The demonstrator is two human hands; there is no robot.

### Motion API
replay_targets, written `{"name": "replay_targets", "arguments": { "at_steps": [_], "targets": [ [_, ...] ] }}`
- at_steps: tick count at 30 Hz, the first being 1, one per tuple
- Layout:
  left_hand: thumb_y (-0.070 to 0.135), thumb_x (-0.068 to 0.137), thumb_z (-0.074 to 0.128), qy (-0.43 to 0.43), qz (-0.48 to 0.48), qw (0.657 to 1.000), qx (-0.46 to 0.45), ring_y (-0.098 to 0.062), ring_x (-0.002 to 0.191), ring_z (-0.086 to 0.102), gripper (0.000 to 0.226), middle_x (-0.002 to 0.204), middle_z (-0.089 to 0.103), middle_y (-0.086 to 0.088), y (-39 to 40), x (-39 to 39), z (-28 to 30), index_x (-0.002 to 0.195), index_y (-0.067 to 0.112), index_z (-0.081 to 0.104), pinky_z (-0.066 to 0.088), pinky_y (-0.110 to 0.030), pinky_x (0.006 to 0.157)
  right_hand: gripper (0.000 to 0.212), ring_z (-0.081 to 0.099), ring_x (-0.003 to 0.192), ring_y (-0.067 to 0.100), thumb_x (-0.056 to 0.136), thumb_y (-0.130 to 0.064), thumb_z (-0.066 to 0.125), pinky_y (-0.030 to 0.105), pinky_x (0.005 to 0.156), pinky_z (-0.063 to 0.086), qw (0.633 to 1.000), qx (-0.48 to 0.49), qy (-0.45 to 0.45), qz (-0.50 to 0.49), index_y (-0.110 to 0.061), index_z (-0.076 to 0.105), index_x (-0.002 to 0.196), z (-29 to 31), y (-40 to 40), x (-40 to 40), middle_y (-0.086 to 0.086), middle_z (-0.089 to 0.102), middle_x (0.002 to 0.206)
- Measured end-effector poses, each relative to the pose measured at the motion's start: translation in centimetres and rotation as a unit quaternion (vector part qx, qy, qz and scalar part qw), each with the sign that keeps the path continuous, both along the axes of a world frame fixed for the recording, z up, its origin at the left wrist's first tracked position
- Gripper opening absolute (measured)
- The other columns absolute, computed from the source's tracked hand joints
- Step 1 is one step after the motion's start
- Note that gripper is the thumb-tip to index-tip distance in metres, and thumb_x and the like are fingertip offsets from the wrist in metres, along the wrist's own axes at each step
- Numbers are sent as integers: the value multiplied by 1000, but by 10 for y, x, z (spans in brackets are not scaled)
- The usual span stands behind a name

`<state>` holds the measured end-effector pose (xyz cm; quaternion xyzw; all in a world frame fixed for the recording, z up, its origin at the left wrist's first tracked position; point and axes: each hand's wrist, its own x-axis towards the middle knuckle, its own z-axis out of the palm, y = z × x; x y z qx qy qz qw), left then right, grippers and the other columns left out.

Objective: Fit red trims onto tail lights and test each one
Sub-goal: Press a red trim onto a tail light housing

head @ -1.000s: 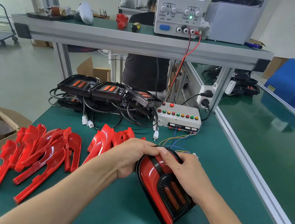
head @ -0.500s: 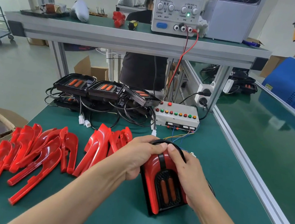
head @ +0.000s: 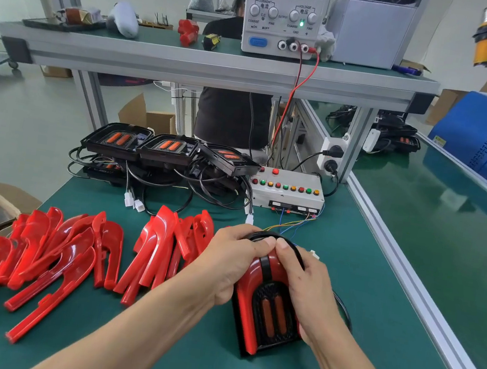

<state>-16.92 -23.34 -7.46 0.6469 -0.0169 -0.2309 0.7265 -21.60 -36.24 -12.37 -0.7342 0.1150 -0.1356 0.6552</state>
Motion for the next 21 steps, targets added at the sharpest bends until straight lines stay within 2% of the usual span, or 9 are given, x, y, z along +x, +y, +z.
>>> {"name": "replay_targets", "arguments": {
  "at_steps": [5, 8, 10, 12, 15, 18, 20, 21],
  "targets": [
    [5, 94, 66, -2, -2, 1000, -1, -19, 71, 71, 12, 89, 74, -15, 0, 0, 2, 104, -1, 71, 58, -24, 62, 47, 72, 84, 17, 82, -70, 55, 51, 88, 57, 1000, -11, -1, -10, -32, 78, 96, -2, 0, 3, -3, 78, 87],
    [9, 96, 65, -25, -32, 999, 10, -23, 83, 69, 17, 105, 73, -24, 1, 1, 3, 110, -1, 70, 58, -31, 77, 45, 72, 88, 17, 82, -70, 54, 50, 92, 56, 1000, -17, 4, -3, -35, 78, 97, 1, -4, 2, -4, 78, 91],
    [9, 97, 64, -54, -41, 998, 7, -23, 91, 68, 20, 114, 71, -24, 6, -1, 1, 114, 0, 67, 55, -36, 89, 55, 71, 90, 27, 80, -73, 54, 52, 92, 55, 999, -23, 16, 22, -26, 78, 96, 4, -10, 1, 3, 78, 92],
    [8, 98, 62, -83, -53, 995, 2, -21, 96, 67, 21, 117, 69, -23, 11, -2, -2, 118, 1, 64, 54, -37, 94, 60, 72, 94, 31, 81, -75, 53, 52, 94, 55, 998, -21, 37, 54, -23, 78, 96, 9, -16, 1, 6, 78, 93],
    [3, 100, 58, -113, -79, 990, -4, -23, 103, 66, 22, 119, 68, -22, 17, -2, -6, 121, 3, 63, 52, -39, 100, 64, 75, 89, 17, 78, -83, 50, 40, 87, 56, 994, -42, 62, 85, -29, 78, 94, 14, -19, 1, -2, 79, 90],
    [1, 100, 56, -134, -73, 988, 8, -23, 107, 67, 22, 118, 71, -16, 16, -2, -8, 120, 6, 65, 52, -35, 100, 75, 71, 81, 7, 65, -96, 51, 36, 82, 57, 989, -134, 61, 30, -30, 73, 91, 13, -17, 2, -9, 76, 85],
    [2, 100, 56, -136, -57, 989, 14, -22, 106, 68, 21, 115, 72, -14, 14, 0, -10, 118, 7, 66, 53, -32, 96, 80, 66, 91, 1, 59, -100, 50, 31, 87, 54, 978, -201, 41, -28, -38, 63, 106, 7, -15, -1, -16, 70, 96],
    [2, 100, 56, -128, -51, 990, 9, -21, 104, 69, 21, 114, 73, -14, 13, 0, -11, 118, 7, 66, 54, -31, 94, 78, 62, 99, -2, 62, -98, 52, 25, 89, 51, 971, -235, 16, -46, -43, 56, 118, 2, -14, -3, -21, 66, 105]
  ]
}}
